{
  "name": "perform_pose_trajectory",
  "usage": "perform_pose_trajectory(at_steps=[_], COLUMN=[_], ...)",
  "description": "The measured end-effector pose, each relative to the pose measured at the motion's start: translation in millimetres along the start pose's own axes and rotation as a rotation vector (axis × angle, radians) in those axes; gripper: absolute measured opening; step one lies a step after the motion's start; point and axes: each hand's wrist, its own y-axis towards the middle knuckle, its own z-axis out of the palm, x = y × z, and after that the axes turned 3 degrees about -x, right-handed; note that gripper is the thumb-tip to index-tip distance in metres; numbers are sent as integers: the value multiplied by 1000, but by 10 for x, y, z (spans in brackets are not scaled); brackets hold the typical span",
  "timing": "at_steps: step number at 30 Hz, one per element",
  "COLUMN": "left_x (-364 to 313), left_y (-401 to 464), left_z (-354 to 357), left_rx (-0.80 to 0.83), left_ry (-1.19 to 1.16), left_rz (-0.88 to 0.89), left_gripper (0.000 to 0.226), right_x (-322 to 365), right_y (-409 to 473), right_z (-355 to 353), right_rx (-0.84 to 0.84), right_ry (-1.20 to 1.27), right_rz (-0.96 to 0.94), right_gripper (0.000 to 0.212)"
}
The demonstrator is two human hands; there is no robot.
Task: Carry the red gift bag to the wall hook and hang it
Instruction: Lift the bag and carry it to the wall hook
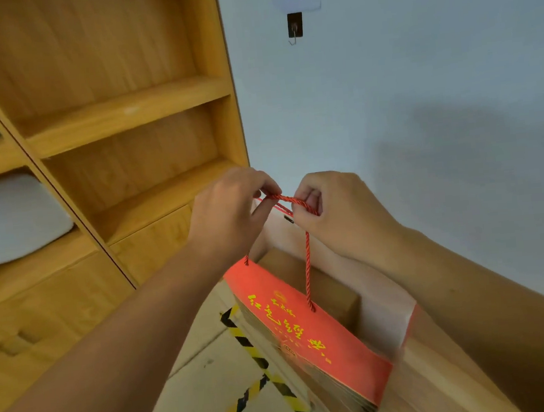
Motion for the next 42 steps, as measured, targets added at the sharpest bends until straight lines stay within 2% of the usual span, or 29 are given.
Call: perform_pose_trajectory(at_steps=[15, 27, 38, 42], left_x=[1839, 3579, 4124, 4166], left_y=[721, 1384, 1964, 2148], left_z=[334, 544, 1041, 1251], left_rx=[-38, 97, 132, 143], left_ry=[-27, -209, -332, -337], left_rz=[6, 238, 304, 335], left_gripper=[9, 7, 9, 11], right_x=[267, 654, 506, 307], right_y=[1514, 2501, 3049, 3213], right_z=[1270, 2441, 2801, 2834], right_rx=[21, -75, -114, -133], right_ry=[-91, -223, -330, -367], right_rz=[-32, 191, 311, 332], right_gripper=[6, 5, 13, 6])
